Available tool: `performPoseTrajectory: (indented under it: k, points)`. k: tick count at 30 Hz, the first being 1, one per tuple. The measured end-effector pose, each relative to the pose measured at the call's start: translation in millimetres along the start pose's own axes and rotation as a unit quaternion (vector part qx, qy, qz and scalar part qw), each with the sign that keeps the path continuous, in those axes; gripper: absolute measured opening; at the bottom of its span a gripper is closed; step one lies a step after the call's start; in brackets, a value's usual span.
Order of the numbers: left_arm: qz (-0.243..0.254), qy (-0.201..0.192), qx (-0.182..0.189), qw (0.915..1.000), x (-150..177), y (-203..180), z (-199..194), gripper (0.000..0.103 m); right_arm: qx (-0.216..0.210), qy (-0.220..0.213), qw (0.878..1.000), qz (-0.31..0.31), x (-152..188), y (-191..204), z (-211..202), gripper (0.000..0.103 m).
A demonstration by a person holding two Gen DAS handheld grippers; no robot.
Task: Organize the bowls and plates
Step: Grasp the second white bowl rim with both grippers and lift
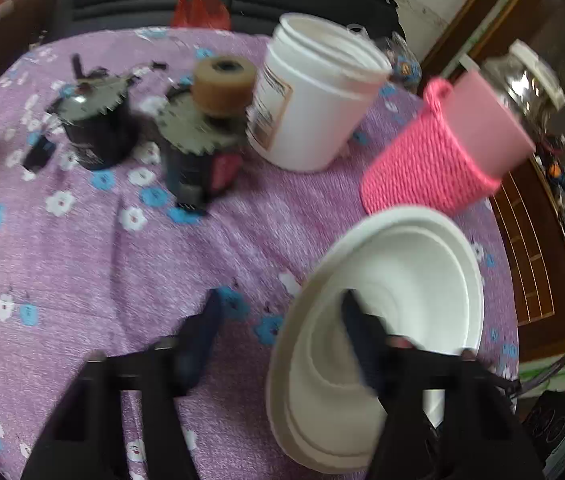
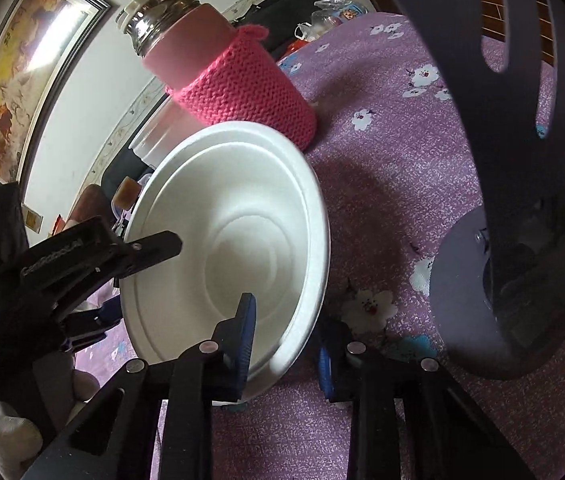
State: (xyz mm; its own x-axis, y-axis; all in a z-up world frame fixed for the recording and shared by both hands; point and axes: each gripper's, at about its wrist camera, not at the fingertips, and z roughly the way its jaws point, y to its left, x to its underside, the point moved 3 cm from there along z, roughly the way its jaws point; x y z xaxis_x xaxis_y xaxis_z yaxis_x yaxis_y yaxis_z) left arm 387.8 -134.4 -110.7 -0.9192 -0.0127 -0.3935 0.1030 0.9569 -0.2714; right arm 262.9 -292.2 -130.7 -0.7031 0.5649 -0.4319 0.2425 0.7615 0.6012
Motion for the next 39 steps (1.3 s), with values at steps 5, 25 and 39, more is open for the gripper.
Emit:
performPoseTrajectory:
  k: [5,25,39]
  points:
    - [0.019,0.003,-0.001,0.9998,4.9,-5.8,-3.7,0.011,0.002,0.004,1.000,-0.004,1.8,3.7,-1.0,0.026]
    - [0.017,-0.074,-0.082,0.9937,83.2,73.0,-107.1,0.008,-0.034,0.016,0.989,-0.146,40.4,105.2,10.9,0.016]
    - [-0.042,-0.088,-0.102,0.9900,117.6,119.6,-148.9,0.009,-0.071,0.063,0.980,-0.173,90.9,128.0,16.4,0.016]
